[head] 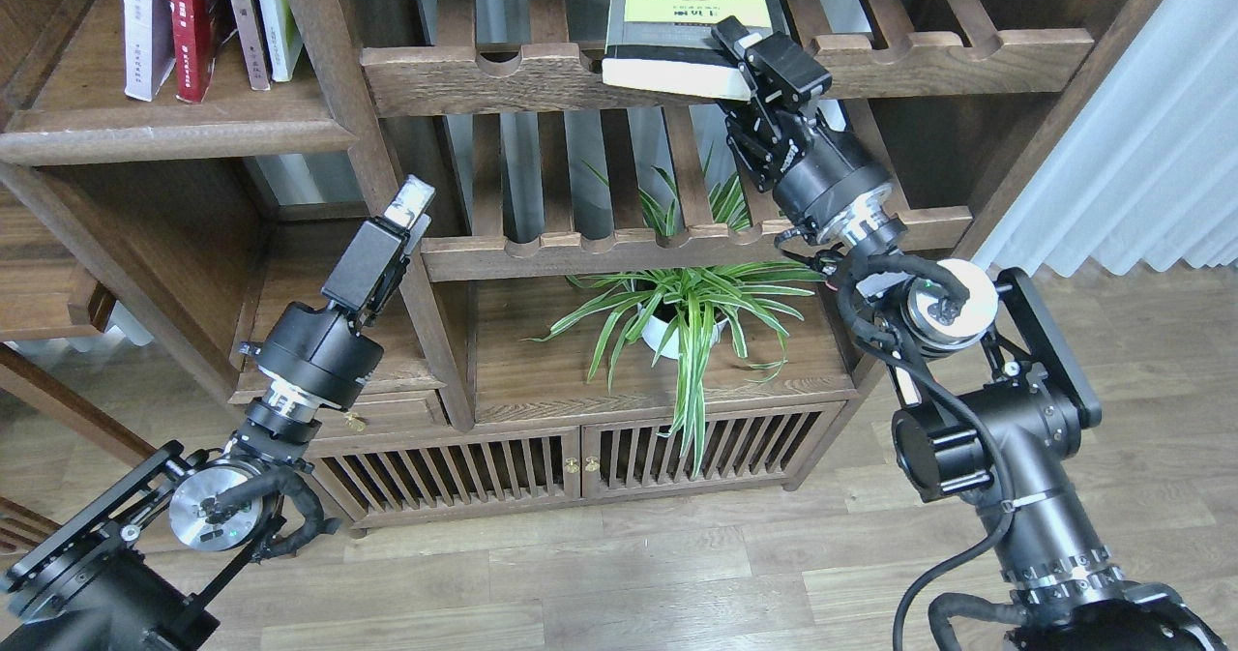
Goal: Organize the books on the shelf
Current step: 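Tilt the framed book outward off the upper shelf with the right gripper, then lower the framed book between both grippers toward the middle shelf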
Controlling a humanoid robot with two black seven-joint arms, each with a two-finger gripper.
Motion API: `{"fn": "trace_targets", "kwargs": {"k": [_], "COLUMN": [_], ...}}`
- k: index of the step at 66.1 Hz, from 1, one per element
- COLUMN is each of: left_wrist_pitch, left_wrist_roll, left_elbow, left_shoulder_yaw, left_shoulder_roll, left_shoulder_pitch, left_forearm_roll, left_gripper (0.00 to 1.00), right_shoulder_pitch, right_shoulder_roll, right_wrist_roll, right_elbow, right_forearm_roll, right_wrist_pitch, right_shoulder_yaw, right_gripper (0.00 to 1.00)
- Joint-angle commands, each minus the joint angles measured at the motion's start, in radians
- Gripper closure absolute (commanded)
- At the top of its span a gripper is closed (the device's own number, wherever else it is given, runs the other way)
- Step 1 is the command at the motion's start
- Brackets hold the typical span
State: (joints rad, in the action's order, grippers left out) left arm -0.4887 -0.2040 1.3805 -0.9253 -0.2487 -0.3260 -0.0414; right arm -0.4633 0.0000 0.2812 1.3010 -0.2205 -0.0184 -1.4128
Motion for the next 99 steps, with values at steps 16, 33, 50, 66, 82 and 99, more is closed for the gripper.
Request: {"fn": "trace_targets", "kwargs": {"k": [16,33,50,66,82,99], "left_wrist_pitch": [0.000,0.000,0.000,0.000,0.000,0.000], "left_wrist_roll": [0.001,0.003,0.005,0.005,0.000,0.000], "left_elbow": [0.000,0.000,0.000,-0.001,-0.003,0.000], "left_shoulder_yaw": [0.000,0.020,0.065,0.091,0.091,0.105], "left_shoulder_roll": [-0.001,0.009,0.032,0.043,0.049,0.092], "left_shoulder_pitch": [0.022,0.076,0.094,0.104,0.114,0.114], "left_forearm_roll": [0.000,0.000,-0.002,-0.005,-0.009,-0.041], "left_gripper": [0.01,0.02,0.01,0.01,0.01,0.01], "right_shoulder_pitch": [0.012,0.020,0.089,0.184,0.353,0.538], "right_shoulder_roll": [0.000,0.000,0.000,0.000,0.000,0.000], "right_wrist_roll": [0.001,0.027,0.134,0.141,0.207,0.207], "right_elbow": [0.000,0.000,0.018,0.118,0.225,0.320], "right_forearm_roll": [-0.003,-0.048,-0.117,-0.238,-0.356,-0.393], "right_wrist_pitch": [0.008,0.015,0.176,0.290,0.413,0.507], "right_shoulder_yaw": [-0.015,-0.044,-0.052,-0.058,-0.057,-0.002], "right_gripper": [0.75,0.96,0.96,0.96,0.96,0.96]}}
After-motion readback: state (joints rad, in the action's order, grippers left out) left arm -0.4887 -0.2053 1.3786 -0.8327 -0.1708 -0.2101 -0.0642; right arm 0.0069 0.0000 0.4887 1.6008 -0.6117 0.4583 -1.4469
